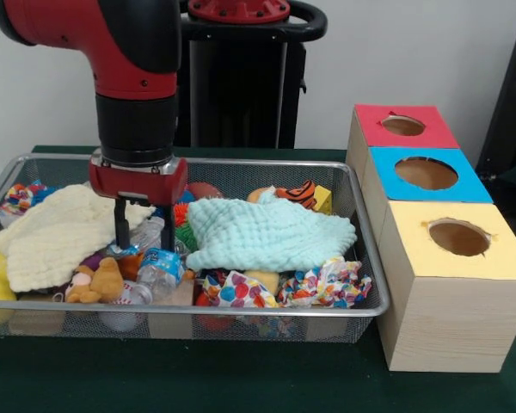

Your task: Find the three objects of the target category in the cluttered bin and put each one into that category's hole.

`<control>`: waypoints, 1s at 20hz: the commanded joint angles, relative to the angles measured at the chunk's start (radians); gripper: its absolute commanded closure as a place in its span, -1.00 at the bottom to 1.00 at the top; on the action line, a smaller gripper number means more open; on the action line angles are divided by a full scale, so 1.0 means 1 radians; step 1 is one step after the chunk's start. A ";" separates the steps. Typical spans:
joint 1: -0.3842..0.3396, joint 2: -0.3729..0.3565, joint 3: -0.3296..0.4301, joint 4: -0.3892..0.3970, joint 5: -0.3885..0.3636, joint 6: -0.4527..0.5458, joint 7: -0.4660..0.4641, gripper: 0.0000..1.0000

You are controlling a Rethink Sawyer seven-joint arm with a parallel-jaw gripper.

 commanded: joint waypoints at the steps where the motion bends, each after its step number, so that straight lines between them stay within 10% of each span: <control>1: -0.044 0.088 0.149 0.038 -0.094 -0.085 0.007 -1.00; 20: -0.149 0.120 0.299 0.079 -0.168 -0.050 -0.025 -1.00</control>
